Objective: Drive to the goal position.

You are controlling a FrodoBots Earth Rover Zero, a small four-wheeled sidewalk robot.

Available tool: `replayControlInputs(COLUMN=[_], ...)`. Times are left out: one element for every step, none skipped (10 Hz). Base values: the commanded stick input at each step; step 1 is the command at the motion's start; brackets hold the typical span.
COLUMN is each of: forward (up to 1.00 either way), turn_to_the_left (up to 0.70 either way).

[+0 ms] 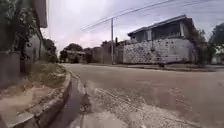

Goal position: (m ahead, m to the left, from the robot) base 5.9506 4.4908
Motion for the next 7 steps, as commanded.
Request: replayControlInputs(forward=[1.00,1.00,1.00,1.00,1.00,1.00,1.00], turn_to_the_left=[-0.38,-0.28,-0.13,-0.05,0.00,0.00,0.00])
